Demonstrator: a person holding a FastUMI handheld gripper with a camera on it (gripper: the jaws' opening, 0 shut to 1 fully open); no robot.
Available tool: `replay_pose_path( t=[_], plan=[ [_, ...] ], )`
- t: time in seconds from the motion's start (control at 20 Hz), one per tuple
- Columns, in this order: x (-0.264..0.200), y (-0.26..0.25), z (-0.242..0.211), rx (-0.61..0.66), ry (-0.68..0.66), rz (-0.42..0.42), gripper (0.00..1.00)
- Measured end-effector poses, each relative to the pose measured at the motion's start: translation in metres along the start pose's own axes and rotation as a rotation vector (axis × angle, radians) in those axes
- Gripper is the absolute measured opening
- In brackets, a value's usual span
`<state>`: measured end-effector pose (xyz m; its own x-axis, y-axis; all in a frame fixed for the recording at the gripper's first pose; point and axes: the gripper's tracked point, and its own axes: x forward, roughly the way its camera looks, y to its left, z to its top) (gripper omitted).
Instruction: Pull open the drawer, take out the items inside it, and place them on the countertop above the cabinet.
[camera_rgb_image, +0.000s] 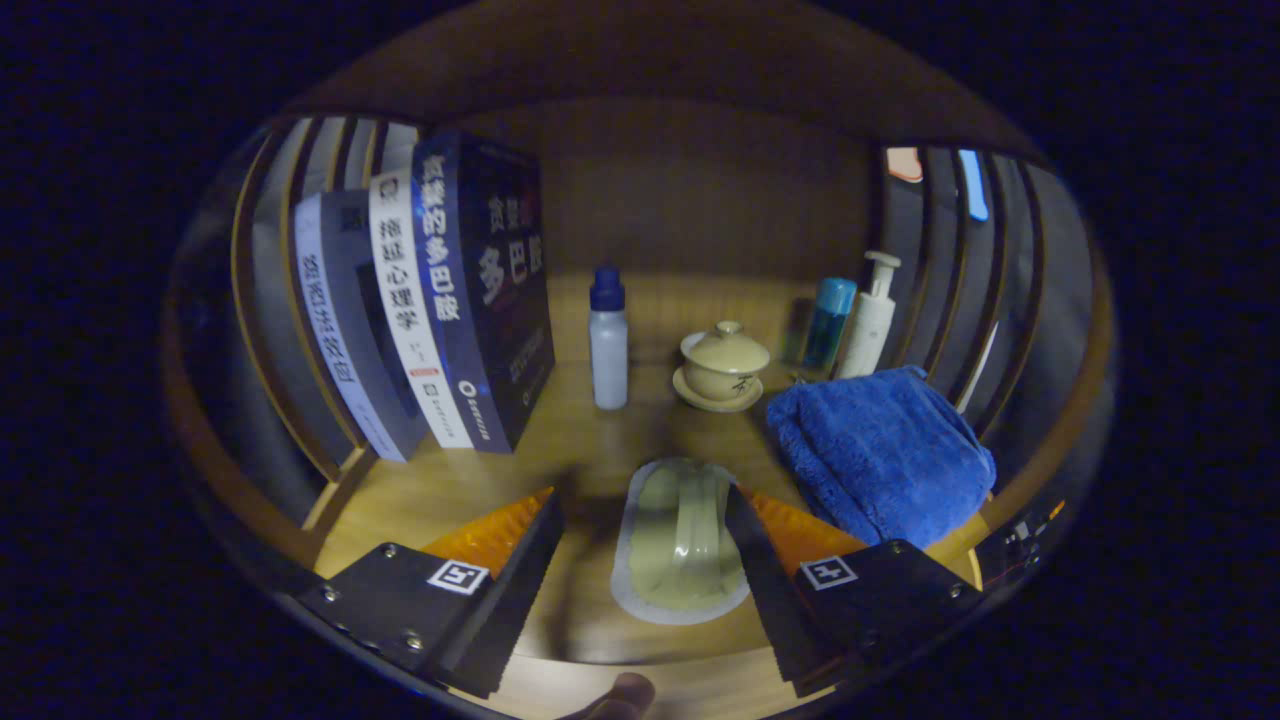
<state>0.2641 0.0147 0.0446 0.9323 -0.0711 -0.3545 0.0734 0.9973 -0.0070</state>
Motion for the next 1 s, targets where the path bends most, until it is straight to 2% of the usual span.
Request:
replay_pose_path(
  t=[0.4, 0.65, 1.0],
  plan=[
    [-0.118, -0.002, 0.021, 0.054, -0.178, 0.018, 0.97],
    [-0.192, -0.022, 0.022, 0.078, -0.279, -0.015, 0.97],
    [-0.265, -0.052, -0.007, 0.107, -0.331, -0.061, 0.97]
  ],
)
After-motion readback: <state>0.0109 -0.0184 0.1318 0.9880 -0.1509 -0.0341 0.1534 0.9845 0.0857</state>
